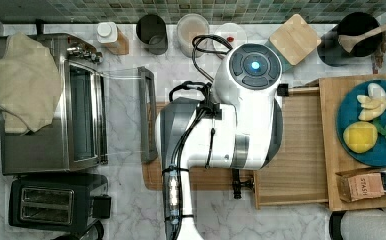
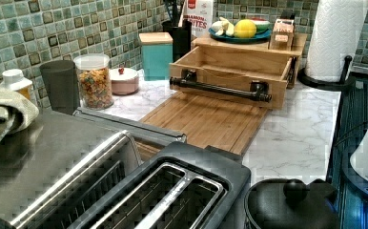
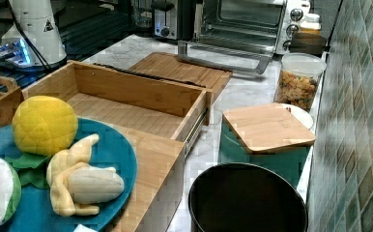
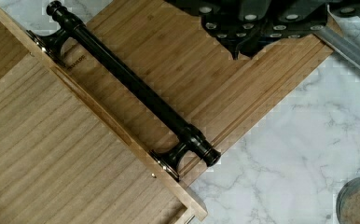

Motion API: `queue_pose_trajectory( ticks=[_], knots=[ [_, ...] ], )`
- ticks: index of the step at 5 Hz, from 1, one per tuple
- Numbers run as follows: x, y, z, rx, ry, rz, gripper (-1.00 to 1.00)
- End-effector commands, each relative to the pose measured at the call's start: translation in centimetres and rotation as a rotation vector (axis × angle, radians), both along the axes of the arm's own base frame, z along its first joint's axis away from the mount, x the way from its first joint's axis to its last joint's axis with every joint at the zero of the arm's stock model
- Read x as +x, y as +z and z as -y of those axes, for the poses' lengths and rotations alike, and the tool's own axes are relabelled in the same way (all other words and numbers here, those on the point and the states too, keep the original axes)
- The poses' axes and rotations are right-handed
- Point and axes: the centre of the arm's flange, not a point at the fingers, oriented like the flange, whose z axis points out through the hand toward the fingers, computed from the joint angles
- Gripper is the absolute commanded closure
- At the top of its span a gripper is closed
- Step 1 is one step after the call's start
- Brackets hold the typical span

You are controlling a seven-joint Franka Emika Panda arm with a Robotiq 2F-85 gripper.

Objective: Close the drawer.

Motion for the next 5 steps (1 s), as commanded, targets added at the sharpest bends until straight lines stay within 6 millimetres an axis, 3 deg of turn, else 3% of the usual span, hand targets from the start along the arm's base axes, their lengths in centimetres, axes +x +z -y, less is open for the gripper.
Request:
queue_pose_trajectory(
  ticks=[1,2,4,5],
  knots=[
    [0.0,0.0,0.0,0.008,-0.004,0.000,1.00],
    [-1.8,-1.1,-1.3,0.069,0.127,0.039,1.00],
    [-4.0,-2.5,-7.2,0.093,0.419,0.045,1.00],
    [-4.9,-3.4,-8.5,0.077,0.601,0.021,1.00]
  ],
)
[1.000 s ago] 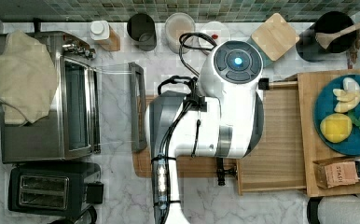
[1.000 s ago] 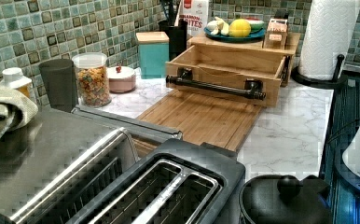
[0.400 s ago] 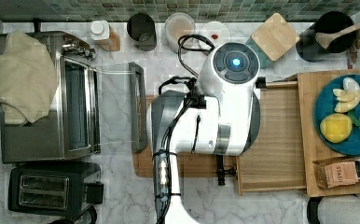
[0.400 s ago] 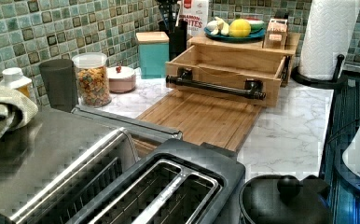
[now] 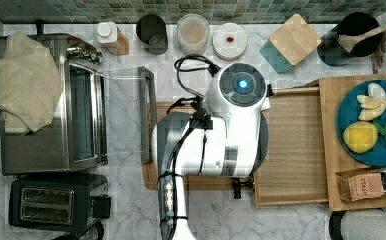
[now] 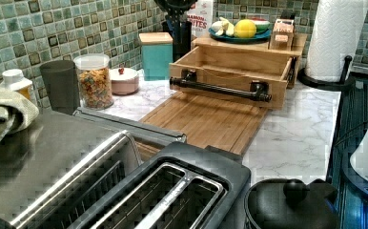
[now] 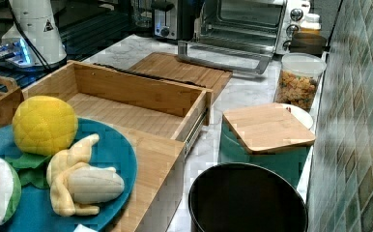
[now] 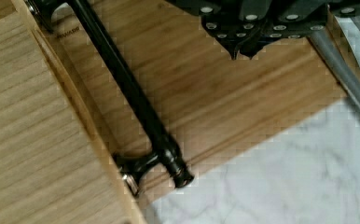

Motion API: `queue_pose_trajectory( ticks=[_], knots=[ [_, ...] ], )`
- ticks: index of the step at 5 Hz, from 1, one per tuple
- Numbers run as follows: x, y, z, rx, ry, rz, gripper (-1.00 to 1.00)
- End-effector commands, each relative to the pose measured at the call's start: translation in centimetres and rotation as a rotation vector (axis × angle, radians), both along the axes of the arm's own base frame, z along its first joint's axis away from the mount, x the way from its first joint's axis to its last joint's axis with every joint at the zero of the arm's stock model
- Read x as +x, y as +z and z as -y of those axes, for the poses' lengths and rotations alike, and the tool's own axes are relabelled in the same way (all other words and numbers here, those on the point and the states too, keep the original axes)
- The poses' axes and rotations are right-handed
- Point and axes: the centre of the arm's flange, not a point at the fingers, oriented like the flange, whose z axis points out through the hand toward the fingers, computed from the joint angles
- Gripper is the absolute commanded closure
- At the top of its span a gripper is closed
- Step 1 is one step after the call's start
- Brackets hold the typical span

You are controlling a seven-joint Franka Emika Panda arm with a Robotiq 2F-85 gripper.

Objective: Close the drawer.

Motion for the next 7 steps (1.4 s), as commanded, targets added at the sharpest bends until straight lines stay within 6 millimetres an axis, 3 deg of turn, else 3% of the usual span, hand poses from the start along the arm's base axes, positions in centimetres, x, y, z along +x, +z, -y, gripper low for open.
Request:
queue_pose_trajectory(
  ticks=[1,3,6,7],
  knots=[
    [-4.6,-1.8,-6.2,-0.006,0.432,0.066,1.00],
    [-5.7,-7.3,-1.3,-0.031,0.590,0.122,1.00],
    [-6.7,-12.9,-1.9,-0.041,0.553,0.126,1.00],
    [-7.1,-14.2,-0.9,-0.040,0.559,0.115,1.00]
  ],
)
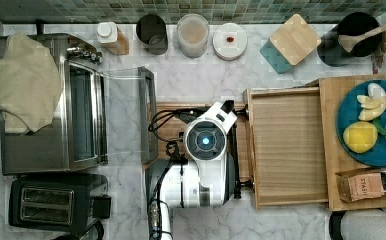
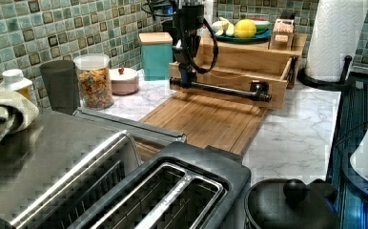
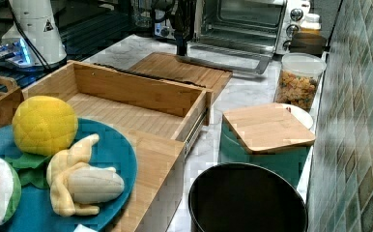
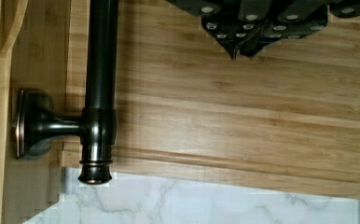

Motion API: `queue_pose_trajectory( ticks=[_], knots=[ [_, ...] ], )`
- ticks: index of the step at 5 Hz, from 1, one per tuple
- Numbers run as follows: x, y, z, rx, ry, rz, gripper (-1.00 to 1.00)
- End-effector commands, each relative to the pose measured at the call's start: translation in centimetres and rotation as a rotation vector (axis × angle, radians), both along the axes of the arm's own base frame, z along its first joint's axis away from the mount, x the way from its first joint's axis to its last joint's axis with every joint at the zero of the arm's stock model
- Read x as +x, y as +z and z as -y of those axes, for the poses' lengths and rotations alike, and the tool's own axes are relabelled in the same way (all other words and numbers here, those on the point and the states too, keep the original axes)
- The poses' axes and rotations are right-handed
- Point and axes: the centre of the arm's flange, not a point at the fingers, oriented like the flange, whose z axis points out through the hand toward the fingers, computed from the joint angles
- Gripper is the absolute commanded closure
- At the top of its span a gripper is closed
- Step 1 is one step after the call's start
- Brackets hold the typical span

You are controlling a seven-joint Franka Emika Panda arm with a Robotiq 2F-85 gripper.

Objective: Close the drawer.

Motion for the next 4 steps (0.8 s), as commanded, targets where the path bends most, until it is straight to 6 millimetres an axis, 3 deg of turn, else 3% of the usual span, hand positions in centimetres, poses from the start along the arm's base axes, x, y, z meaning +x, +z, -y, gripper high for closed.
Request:
queue_pose_trajectory(
  ticks=[1,2,4],
  knots=[
    [-1.4,-5.2,3.3,0.011,-0.001,-0.041,1.00],
    [-1.5,-6.2,5.3,0.018,0.013,-0.019,1.00],
    [-1.2,-4.9,10.4,0.005,0.040,-0.001,1.00]
  ],
)
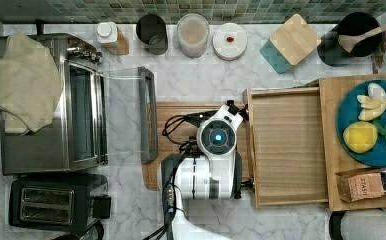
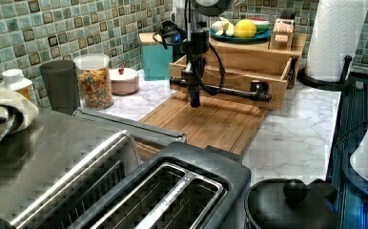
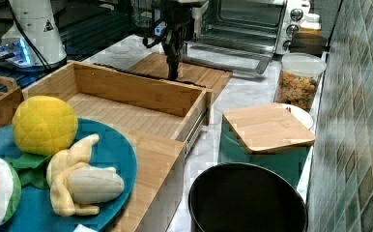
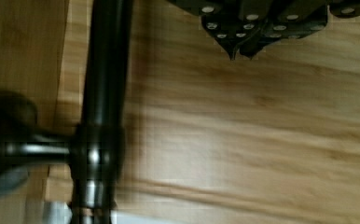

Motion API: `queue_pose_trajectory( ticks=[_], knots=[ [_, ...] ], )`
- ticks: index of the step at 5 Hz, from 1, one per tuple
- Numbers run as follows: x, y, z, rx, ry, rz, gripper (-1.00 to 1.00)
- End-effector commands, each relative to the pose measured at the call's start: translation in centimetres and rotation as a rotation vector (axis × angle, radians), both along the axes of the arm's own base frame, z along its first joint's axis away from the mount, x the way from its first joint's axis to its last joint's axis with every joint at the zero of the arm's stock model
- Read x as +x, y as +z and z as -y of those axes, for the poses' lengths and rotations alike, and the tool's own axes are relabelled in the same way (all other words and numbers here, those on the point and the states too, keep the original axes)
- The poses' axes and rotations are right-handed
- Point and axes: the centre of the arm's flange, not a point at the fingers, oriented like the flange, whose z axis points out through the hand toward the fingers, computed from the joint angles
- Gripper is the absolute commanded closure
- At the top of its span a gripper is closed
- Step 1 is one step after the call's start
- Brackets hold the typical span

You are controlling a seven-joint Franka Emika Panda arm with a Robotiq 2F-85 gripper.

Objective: Close the drawer.

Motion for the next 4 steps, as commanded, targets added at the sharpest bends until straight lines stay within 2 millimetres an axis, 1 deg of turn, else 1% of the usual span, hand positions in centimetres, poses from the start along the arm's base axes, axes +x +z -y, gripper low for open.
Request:
queue_pose_trajectory(
  ticks=[1,2,3,4],
  knots=[
    [0.1,2.5,10.4,-0.002,-0.023,0.059,1.00],
    [0.5,2.4,13.7,-0.002,-0.028,0.091,1.00],
    [0.5,2.2,18.6,-0.016,-0.077,0.158,1.00],
    [1.0,2.3,24.2,-0.036,-0.123,0.209,1.00]
  ],
)
